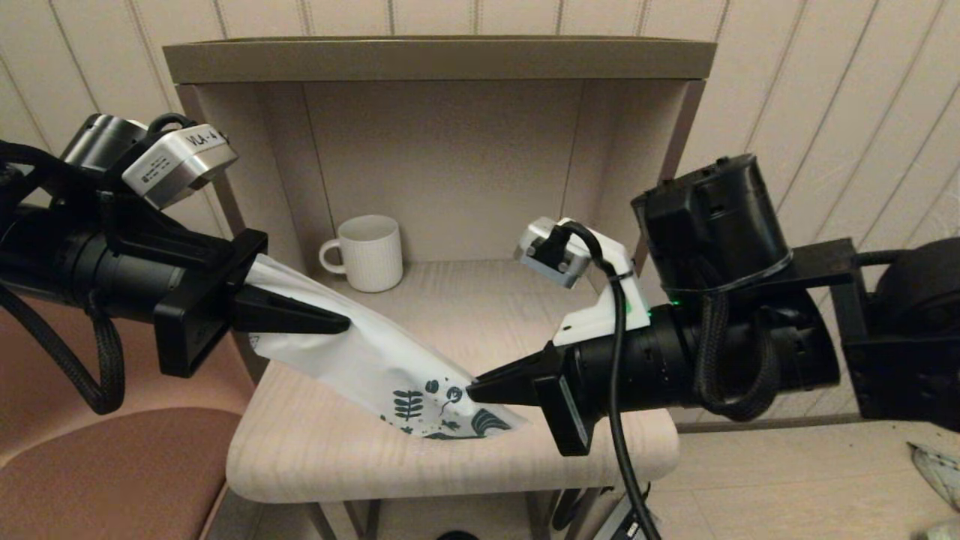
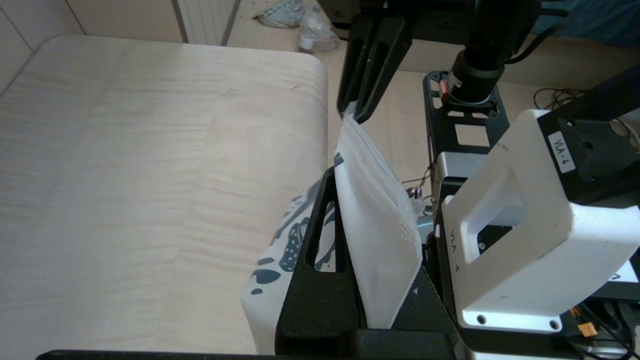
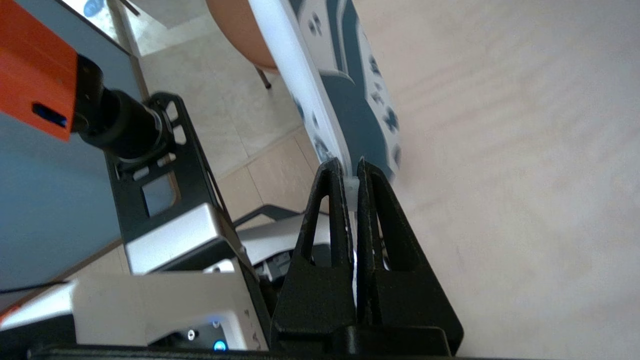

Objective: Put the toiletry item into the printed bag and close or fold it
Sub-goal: Close the strorage bag and place it on the desk

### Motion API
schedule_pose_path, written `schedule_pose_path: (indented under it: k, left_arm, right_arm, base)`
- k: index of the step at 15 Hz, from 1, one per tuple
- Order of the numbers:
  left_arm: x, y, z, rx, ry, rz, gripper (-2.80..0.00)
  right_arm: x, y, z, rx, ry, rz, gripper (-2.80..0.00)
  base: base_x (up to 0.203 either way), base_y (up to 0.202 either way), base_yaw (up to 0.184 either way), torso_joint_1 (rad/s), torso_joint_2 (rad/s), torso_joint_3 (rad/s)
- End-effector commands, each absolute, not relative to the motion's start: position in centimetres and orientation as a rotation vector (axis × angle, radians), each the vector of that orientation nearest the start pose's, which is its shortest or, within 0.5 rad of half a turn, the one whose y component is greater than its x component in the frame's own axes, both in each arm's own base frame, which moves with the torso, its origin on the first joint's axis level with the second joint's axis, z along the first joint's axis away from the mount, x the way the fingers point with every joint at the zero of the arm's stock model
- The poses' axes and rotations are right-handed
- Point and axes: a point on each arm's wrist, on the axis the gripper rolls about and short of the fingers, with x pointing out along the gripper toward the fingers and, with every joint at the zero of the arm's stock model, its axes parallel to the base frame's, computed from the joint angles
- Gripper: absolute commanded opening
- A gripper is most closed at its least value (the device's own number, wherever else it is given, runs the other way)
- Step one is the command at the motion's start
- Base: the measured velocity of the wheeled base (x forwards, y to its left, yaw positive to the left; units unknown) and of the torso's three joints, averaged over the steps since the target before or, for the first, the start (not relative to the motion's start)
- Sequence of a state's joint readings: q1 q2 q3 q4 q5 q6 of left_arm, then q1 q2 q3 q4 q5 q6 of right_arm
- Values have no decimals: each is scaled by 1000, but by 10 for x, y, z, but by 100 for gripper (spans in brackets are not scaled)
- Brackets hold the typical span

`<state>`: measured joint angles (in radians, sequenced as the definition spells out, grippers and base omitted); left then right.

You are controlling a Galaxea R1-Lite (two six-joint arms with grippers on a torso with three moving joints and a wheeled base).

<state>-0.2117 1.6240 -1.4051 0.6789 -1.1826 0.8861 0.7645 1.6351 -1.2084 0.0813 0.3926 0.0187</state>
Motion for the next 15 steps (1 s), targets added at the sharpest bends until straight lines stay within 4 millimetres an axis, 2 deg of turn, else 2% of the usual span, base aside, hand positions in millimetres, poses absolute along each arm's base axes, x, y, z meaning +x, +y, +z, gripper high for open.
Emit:
schedule_pose_path:
  k: [1, 7, 11, 12, 13, 15]
  left_arm:
    - [248, -75, 266, 249, 215, -1530, -280]
    - [249, -73, 267, 251, 213, -1522, -280]
    - [250, -73, 266, 250, 216, -1523, -280]
    - [249, -73, 266, 250, 215, -1522, -280]
    - [249, -73, 267, 250, 214, -1522, -280]
    - [249, -73, 267, 251, 213, -1522, -280]
  right_arm:
    - [203, 205, 246, -83, 535, 1124, -280]
    - [202, 197, 234, -71, 517, 1104, -280]
    - [201, 194, 235, -68, 515, 1098, -280]
    - [202, 194, 235, -66, 518, 1093, -247]
    - [203, 194, 235, -62, 517, 1091, 0]
    - [203, 194, 236, -62, 513, 1095, 0]
  base:
    - [0, 0, 0, 0, 0, 0]
    - [0, 0, 0, 0, 0, 0]
    - [0, 0, 0, 0, 0, 0]
    - [0, 0, 0, 0, 0, 0]
    - [0, 0, 0, 0, 0, 0]
    - [0, 0, 0, 0, 0, 0]
